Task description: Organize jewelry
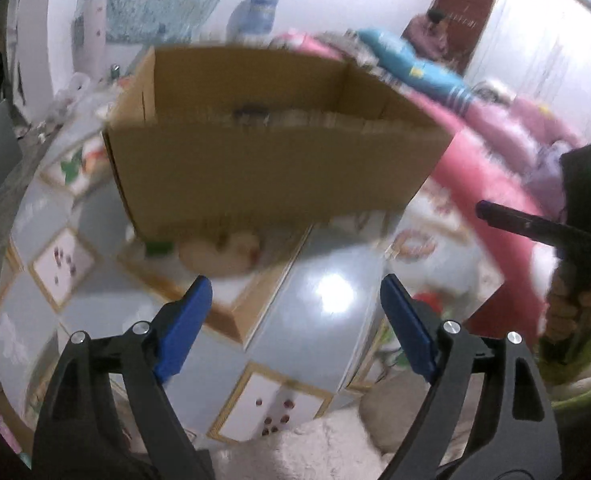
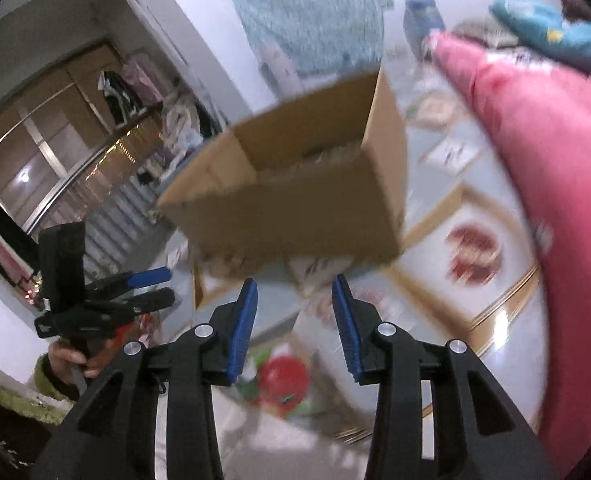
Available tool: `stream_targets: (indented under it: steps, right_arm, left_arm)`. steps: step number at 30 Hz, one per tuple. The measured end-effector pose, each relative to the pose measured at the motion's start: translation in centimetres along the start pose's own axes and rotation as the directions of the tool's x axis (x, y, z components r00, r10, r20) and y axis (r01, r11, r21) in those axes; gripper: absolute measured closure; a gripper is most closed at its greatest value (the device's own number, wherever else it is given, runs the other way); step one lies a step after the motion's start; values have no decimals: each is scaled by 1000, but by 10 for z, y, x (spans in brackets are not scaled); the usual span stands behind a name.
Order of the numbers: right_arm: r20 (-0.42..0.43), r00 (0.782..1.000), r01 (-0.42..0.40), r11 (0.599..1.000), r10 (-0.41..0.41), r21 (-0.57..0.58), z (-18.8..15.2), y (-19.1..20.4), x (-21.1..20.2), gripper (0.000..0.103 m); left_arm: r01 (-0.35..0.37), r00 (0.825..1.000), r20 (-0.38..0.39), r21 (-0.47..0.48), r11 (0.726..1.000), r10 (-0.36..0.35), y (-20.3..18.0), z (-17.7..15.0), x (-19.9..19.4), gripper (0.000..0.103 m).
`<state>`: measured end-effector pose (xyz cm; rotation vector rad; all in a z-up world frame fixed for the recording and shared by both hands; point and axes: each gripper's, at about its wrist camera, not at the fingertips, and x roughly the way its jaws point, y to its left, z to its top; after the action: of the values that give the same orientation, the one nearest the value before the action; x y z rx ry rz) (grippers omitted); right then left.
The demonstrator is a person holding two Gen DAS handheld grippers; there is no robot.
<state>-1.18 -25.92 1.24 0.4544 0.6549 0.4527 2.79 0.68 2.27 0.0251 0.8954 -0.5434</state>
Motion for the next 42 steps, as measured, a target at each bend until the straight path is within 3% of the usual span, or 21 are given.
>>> stream_targets:
  steps: [3, 7, 10, 14, 18, 27, 30, 37, 42]
  right_arm:
    - [-64, 997, 46, 999, -48, -29, -7, 7, 22, 65]
    - [-103, 985, 126, 985, -138, -120, -10, 20, 38, 65]
    - [-126, 980, 134, 980, -152, -146, -10, 23, 44, 65]
    - [-167, 978, 103, 986, -124, -130, -14, 22, 55, 65]
    - [-194, 966, 148, 982, -169, -121, -18, 15, 66, 65]
    - [-140, 975, 175, 984, -171, 17, -3, -14, 66, 65]
    - [-132, 982, 133, 991, -133, -11, -4, -4, 64, 66]
    - [-154, 968, 179, 975, -198, -129, -6, 14, 81, 80]
    - [-175, 970, 146, 978, -171, -148, -8, 21, 92, 89]
  left_arm:
    - [-90, 995, -38, 42, 995, 91, -7, -13, 18, 21]
    - [-132, 986, -90, 60, 989, 137, -10, -21, 36, 20]
    - [-185, 977, -94, 96, 978, 194, -14, -26, 42, 15]
    - [-193, 975, -101, 73, 979, 200, -13, -25, 44, 10]
    - [-215, 970, -103, 57, 975, 220, -16, -21, 46, 8]
    - [-240, 964, -107, 39, 970, 243, -21, -21, 49, 8]
    - [-242, 963, -109, 37, 970, 245, -25, -18, 54, 8]
    - [-243, 963, -109, 37, 969, 246, -26, -18, 56, 7]
    - [-242, 963, -111, 38, 969, 245, -24, -16, 55, 8]
